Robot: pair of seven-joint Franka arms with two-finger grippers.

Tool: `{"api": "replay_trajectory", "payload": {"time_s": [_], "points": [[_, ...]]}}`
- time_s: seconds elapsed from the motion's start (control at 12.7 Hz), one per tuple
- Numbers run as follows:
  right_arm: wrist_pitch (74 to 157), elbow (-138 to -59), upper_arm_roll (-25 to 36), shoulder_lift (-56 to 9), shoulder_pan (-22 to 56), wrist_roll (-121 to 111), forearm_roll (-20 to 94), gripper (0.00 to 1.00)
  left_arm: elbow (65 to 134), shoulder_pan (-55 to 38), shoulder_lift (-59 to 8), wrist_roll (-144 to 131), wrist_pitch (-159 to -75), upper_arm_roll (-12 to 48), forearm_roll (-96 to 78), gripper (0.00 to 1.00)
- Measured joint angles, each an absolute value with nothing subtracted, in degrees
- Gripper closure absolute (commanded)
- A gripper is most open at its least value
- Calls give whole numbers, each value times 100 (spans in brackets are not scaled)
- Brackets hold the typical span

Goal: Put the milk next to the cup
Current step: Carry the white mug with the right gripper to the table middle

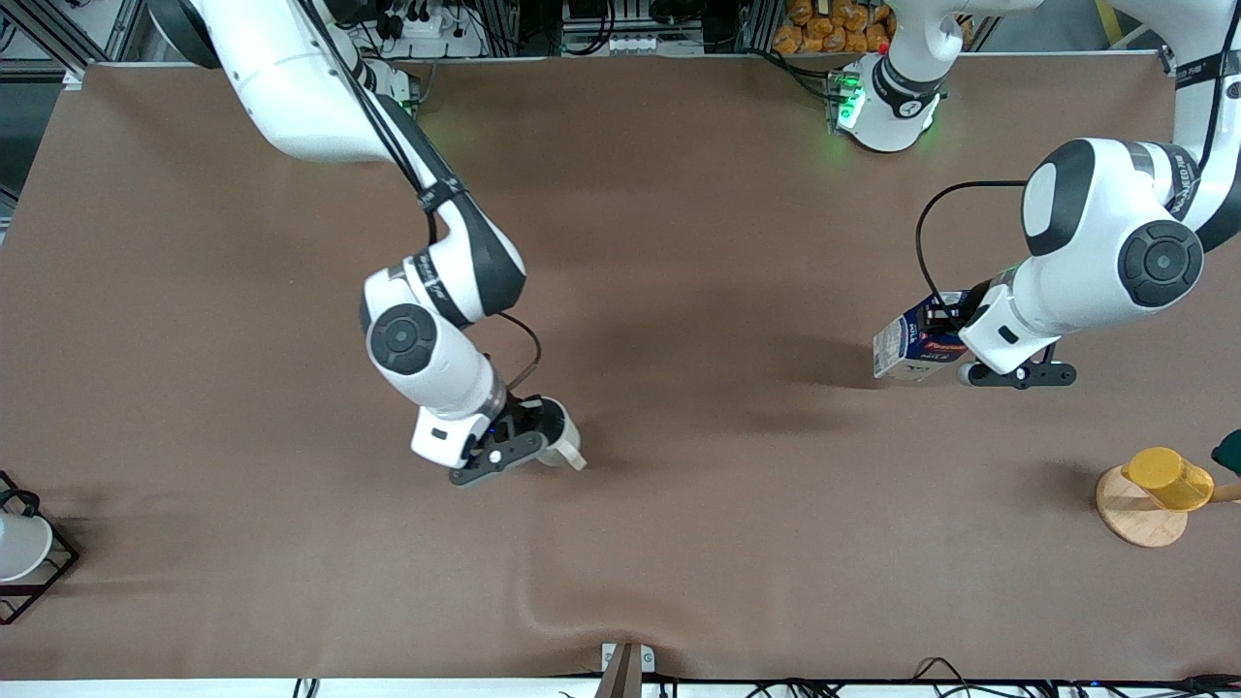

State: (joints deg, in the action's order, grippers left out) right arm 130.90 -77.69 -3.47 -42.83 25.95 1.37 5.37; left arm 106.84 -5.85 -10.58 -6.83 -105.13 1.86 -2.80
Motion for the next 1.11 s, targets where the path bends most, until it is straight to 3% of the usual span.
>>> {"api": "replay_trajectory", "payload": {"time_s": [0.32,0.71,0.79,0.87,0.95,1.11], "points": [[13185,-7580,-477,-4614,3164,596,533,99,10655,-585,-1058,-751,-10513,185,-280,56],[13040,-7725,-430,-4683,3450,1071,412,90,10648,-586,-1058,-791,-10513,186,-280,56],[12954,-7727,-412,-4681,3449,1158,410,74,10647,-586,-1058,-791,-10513,186,-280,56],[12831,-7722,-402,-4676,3449,1252,410,22,10643,-586,-1058,-792,-10513,186,-280,56],[12694,-7709,-399,-4669,3450,1325,408,0,10632,-586,-1058,-794,-10513,186,-280,56],[12525,-7713,-384,-4665,3450,1419,373,0,10612,-586,-1058,-798,-10513,186,-280,56]]}}
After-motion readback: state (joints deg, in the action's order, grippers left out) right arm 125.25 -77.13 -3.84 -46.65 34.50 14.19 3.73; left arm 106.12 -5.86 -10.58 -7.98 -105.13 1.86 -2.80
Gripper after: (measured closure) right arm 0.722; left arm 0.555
